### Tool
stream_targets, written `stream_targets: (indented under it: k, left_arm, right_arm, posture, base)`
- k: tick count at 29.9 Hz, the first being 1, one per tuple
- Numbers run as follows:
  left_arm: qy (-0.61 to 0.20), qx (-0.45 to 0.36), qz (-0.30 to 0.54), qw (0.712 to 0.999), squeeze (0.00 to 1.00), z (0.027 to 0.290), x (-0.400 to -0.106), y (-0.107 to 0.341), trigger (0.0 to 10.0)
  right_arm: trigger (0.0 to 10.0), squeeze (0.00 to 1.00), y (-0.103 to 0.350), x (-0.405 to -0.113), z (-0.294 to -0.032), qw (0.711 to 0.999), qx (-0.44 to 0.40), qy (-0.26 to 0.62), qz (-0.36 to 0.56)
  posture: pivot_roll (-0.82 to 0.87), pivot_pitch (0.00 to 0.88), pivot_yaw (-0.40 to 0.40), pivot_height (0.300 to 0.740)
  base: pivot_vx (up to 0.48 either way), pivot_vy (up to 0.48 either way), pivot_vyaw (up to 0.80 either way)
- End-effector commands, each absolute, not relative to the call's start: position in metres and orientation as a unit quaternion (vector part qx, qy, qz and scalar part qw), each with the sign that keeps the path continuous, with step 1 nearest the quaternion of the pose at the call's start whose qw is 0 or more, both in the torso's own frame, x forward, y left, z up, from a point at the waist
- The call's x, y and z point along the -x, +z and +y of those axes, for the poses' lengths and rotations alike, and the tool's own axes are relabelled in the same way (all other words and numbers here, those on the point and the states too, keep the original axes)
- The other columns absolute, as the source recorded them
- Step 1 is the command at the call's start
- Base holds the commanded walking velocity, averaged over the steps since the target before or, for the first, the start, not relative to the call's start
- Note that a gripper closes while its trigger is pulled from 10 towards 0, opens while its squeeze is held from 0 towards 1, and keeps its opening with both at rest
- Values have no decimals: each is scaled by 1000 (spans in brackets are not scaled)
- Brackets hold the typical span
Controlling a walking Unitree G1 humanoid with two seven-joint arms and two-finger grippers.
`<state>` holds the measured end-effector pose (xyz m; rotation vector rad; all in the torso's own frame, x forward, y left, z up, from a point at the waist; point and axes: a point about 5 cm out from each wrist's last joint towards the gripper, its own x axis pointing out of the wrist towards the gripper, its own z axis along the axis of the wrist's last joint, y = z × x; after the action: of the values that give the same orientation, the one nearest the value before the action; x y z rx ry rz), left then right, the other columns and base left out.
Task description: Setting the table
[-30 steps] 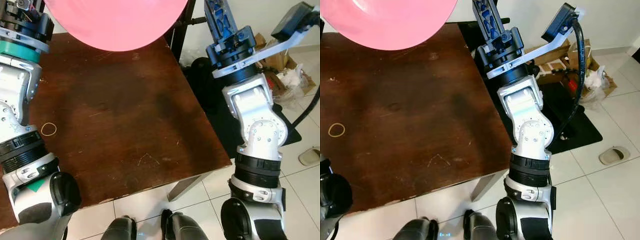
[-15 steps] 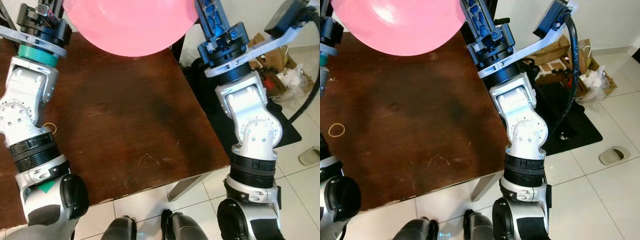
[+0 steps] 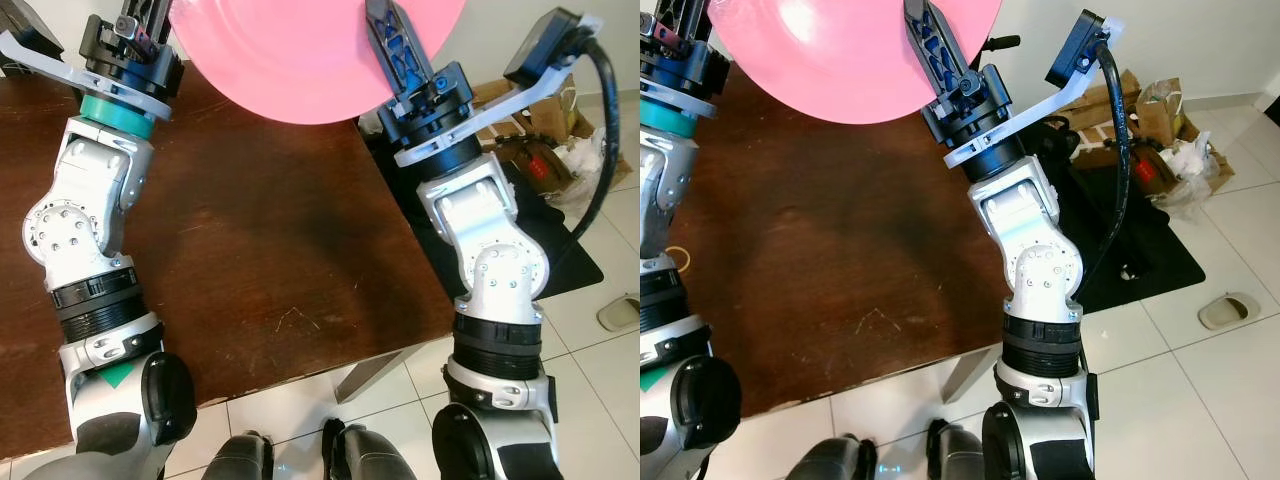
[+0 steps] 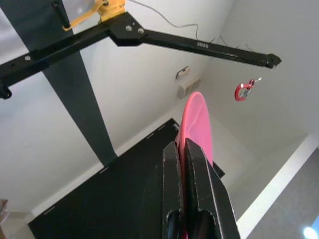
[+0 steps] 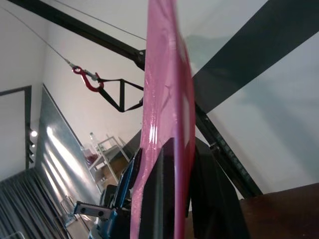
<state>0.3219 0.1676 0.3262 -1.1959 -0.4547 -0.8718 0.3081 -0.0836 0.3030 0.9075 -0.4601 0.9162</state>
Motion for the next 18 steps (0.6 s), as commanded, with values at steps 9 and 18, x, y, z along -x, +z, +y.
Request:
stream_targets:
  k: [9, 18]
  left_arm:
    - [-422, 498, -193, 733, 0, 157, -319, 322, 10000]
    - [-417, 430, -172, 782, 1000, 139, -318, 316, 10000]
  right_arm:
    - [0, 0, 297, -313, -89, 782, -425, 407, -207]
    - [0, 0, 298, -313, -95, 781, -431, 397, -218]
  posture:
    - [69, 11, 12, 740]
    - [70, 12, 14, 740]
  base:
    - [0, 0, 0]
    - [0, 0, 0]
